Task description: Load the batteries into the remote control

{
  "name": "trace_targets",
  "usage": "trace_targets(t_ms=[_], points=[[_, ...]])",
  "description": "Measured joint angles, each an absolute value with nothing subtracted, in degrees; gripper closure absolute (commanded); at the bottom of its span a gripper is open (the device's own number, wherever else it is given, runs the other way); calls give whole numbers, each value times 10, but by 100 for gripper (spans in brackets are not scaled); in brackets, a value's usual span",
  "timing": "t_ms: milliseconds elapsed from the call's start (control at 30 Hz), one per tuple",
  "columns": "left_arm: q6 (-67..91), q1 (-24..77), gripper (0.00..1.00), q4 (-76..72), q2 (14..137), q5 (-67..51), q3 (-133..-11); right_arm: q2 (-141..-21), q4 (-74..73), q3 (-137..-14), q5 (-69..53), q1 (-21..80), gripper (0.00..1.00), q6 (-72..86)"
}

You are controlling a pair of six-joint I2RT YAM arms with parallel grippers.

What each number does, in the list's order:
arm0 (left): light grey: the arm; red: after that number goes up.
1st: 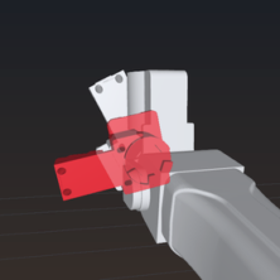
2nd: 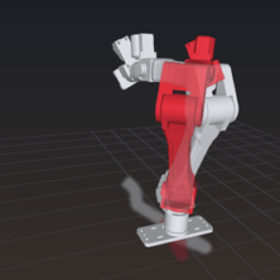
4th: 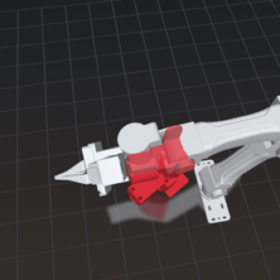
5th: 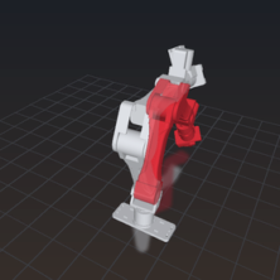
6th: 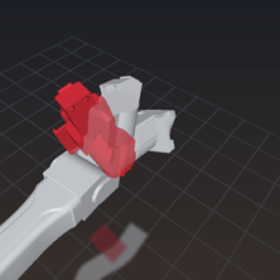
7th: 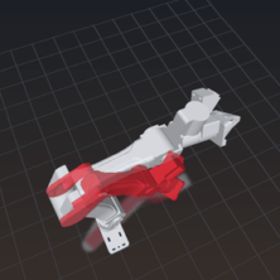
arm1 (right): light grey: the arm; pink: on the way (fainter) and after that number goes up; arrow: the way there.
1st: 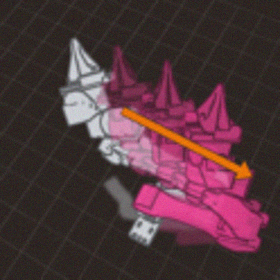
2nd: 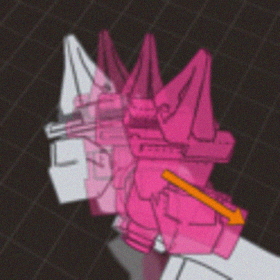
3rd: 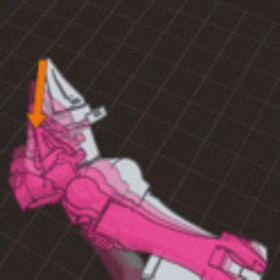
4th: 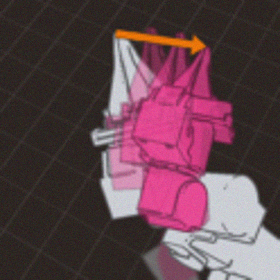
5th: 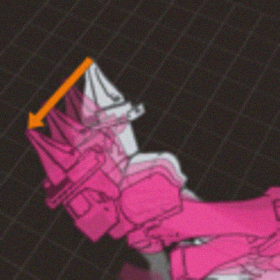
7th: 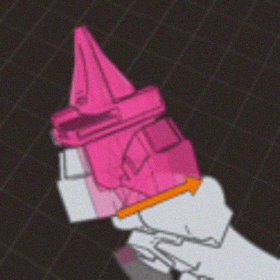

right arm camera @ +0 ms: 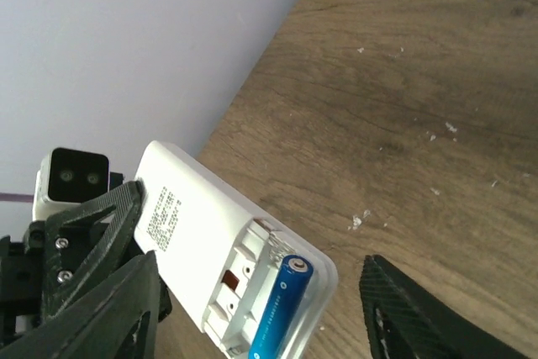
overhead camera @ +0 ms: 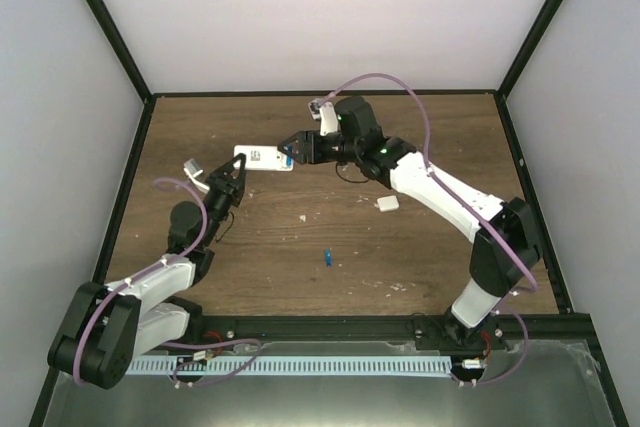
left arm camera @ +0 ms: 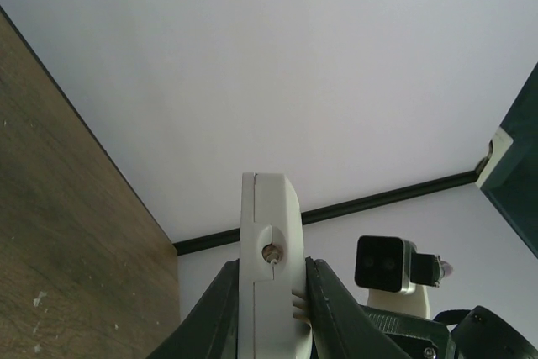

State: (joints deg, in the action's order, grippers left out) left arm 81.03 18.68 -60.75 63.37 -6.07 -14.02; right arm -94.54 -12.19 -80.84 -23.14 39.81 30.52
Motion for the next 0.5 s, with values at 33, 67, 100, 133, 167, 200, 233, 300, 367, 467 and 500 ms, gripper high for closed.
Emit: trace_targets(t_ms=[33,67,100,133,167,200,233,300,367,467,500], points=[[812,187,100,-610,634,-61,-139,-944,-122,-808,-231,397,38,307],[813,187,100,-613,634,-61,-138,-942,-123,-808,-232,392,37,309],[816,187,100,-616,634,-61,-136,-940,-123,-808,-233,390,36,313],[820,187,100,-620,634,-61,-134,-937,-122,-807,-237,385,35,316],[823,187,100,-622,634,-62,-132,-933,-120,-805,-241,380,35,321],[827,187,100,-625,634,-63,-129,-927,-114,-799,-248,373,34,326],[830,187,100,-627,634,-66,-127,-920,-107,-790,-255,365,34,334],[838,187,100,-635,634,-70,-125,-904,-93,-771,-272,348,33,353],[843,187,100,-644,634,-75,-123,-890,-71,-748,-293,333,33,375],[853,187,100,-654,634,-83,-122,-878,-28,-713,-330,316,33,418],[855,187,100,-656,634,-85,-122,-876,-11,-700,-342,313,33,433]])
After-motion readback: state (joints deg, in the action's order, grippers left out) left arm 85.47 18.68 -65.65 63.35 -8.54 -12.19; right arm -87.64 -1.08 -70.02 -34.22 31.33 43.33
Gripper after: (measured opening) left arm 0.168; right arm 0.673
